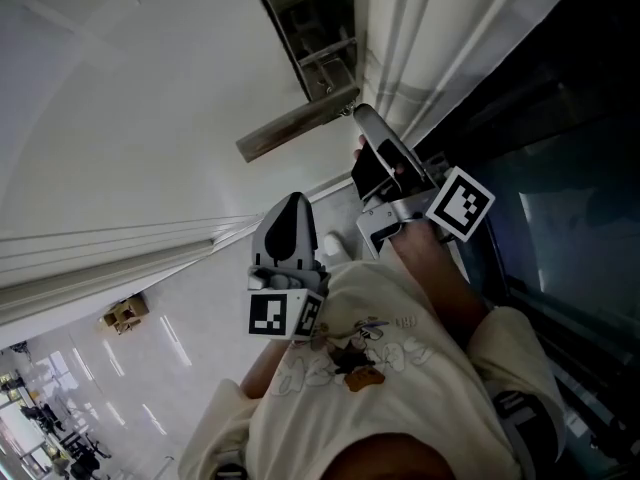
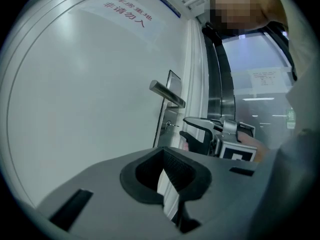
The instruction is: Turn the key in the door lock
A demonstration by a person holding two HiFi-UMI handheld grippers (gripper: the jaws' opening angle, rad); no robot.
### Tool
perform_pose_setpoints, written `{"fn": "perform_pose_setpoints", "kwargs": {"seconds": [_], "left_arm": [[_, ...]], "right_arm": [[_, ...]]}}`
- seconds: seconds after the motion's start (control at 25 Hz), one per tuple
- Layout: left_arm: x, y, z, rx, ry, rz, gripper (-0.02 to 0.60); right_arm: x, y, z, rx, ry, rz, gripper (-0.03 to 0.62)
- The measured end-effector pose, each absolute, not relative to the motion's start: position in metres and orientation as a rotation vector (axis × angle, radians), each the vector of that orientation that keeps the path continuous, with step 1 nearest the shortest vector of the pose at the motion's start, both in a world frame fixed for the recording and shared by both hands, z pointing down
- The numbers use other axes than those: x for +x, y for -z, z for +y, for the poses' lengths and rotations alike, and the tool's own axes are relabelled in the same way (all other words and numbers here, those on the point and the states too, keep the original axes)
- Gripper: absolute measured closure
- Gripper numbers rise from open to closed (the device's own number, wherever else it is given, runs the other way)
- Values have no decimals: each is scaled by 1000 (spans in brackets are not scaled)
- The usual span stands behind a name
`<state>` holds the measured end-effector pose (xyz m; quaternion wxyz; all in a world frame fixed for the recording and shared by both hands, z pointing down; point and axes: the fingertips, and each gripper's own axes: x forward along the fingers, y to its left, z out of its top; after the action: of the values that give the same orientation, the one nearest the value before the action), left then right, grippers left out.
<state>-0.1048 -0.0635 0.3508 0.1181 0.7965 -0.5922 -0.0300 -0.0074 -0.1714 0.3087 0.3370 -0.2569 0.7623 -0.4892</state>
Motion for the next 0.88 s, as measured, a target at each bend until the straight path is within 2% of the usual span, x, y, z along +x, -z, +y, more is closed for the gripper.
{"fn": "perform_pose_setpoints", "kwargs": {"seconds": [0.04,0.24,0.36,0.6,0.88], "left_arm": [[-105,-350,-64,2333,87,-1734,576],[-93,-341,-66,2394,66,-1747,576],[-85,-336,-67,2426,58,-1741,576],[-71,-336,-69,2479,11,-1707,577],[-68,-341,-73,2475,-37,-1698,575]], "right_arm": [[0,-307,-168,-732,1194,2046,431],[21,-295,-144,-1032,646,2397,544],[22,-306,-131,-1172,425,2553,586],[13,-320,-116,-1347,85,2735,588],[2,-322,-112,-1376,-34,2794,588]]}}
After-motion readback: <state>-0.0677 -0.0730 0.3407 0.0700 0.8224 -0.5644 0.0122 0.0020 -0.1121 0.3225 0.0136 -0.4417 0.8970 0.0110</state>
